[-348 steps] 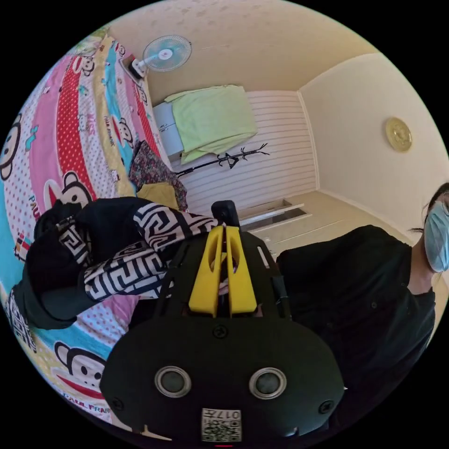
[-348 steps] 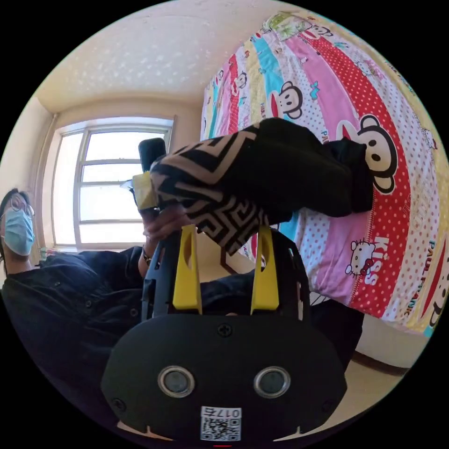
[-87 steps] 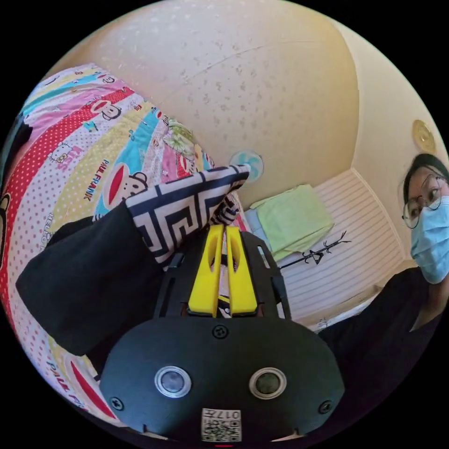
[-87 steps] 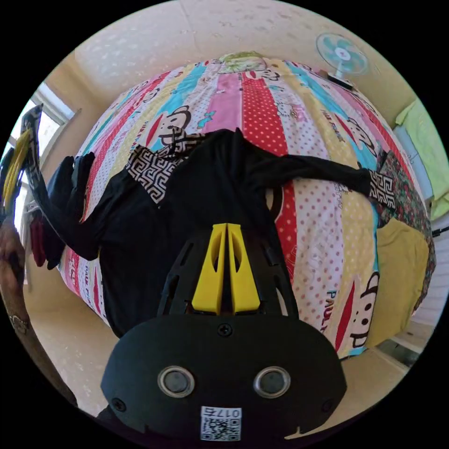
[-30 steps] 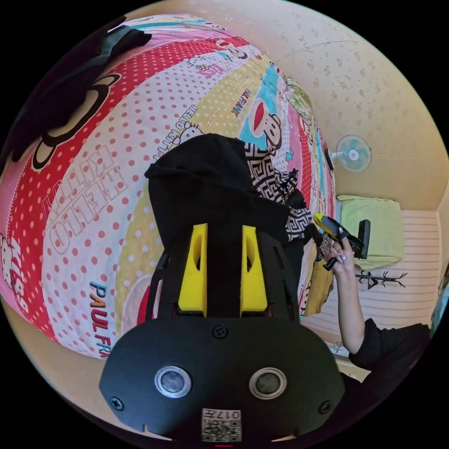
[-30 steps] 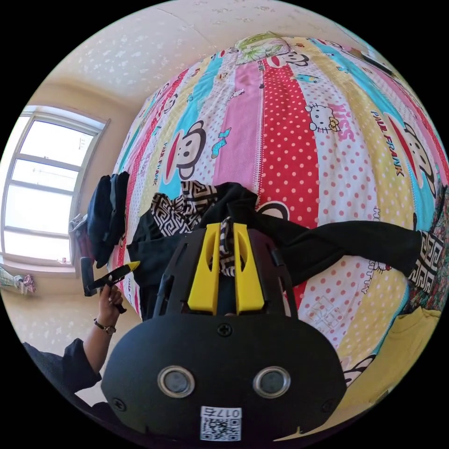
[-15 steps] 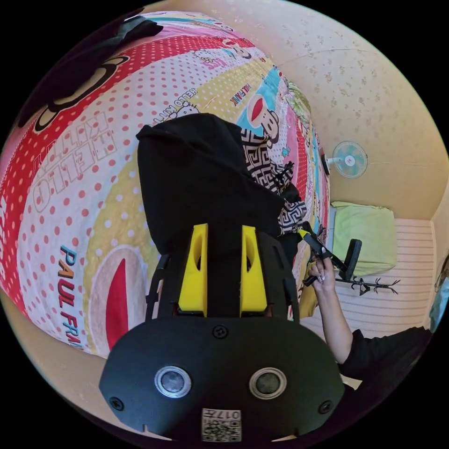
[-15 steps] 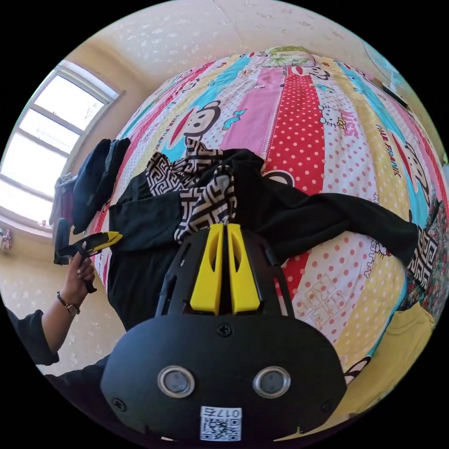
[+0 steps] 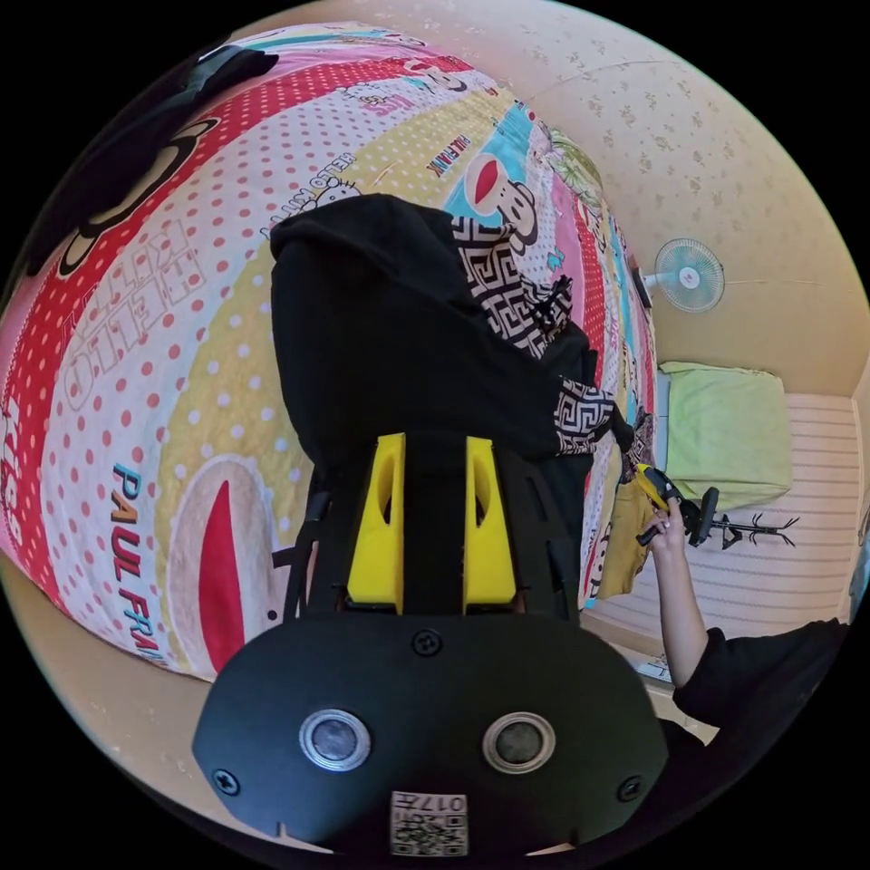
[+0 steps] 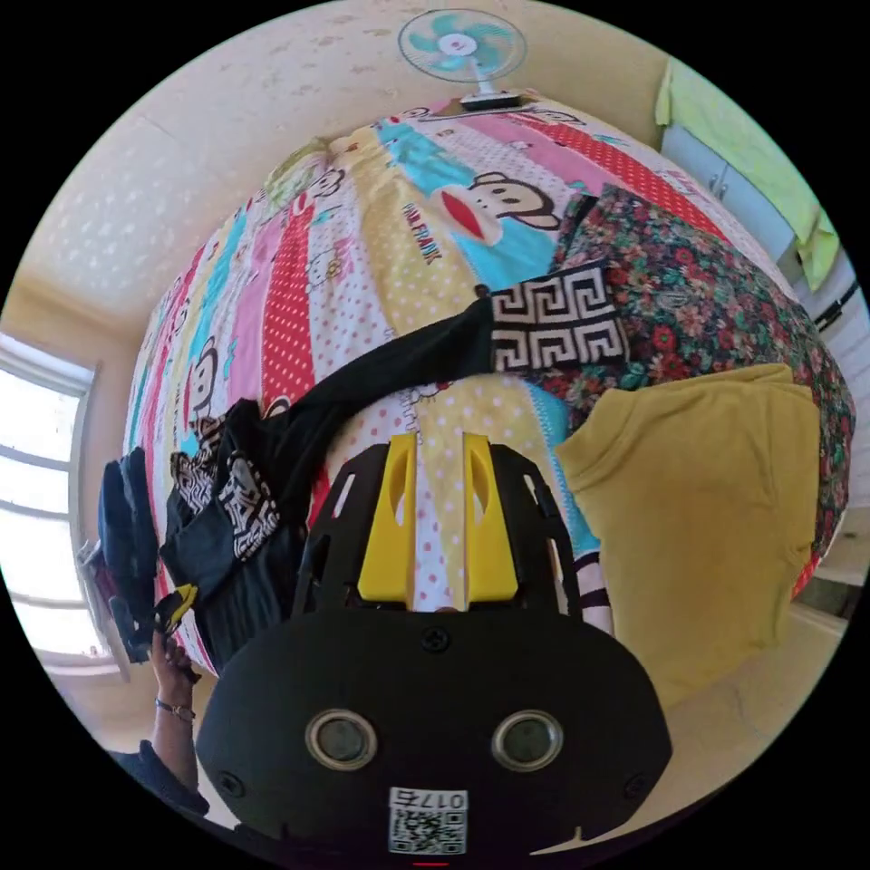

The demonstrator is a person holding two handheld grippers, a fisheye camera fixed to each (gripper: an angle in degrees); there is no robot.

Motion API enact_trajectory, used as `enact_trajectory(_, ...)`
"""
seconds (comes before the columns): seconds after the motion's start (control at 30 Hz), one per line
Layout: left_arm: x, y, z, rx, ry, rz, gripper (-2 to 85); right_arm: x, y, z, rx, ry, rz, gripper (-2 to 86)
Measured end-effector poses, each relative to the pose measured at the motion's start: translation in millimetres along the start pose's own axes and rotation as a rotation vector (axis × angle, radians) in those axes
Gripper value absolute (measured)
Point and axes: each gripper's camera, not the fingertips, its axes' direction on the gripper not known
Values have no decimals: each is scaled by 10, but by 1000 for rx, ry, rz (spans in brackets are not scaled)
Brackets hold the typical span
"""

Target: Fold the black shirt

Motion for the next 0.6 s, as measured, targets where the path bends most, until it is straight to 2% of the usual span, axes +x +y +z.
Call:
enact_trajectory(0.07, 13, 19, -16, 6, 0, 1, 101, 262, -160, -119, 24, 44, 117, 97)
enact_trajectory(0.13, 21, 36, -15, 17, 4, -7, 102, 413, -307, -140, 39, 37, 132, 100)
enact_trajectory(0.27, 30, 32, 46, 12, 29, -23, 101, 498, -587, 181, -165, 66, 105, 70)
enact_trajectory(0.33, 66, 22, 61, 14, 21, -18, 101, 481, -574, 133, -180, 72, 118, 44)
enact_trajectory(0.5, 110, 25, 79, 18, 9, -13, 101, 466, -308, -796, 32, -273, 234, 34)
enact_trajectory(0.6, 102, 22, 126, 14, 12, -26, 101, 323, -427, -1088, 151, -306, 212, 39)
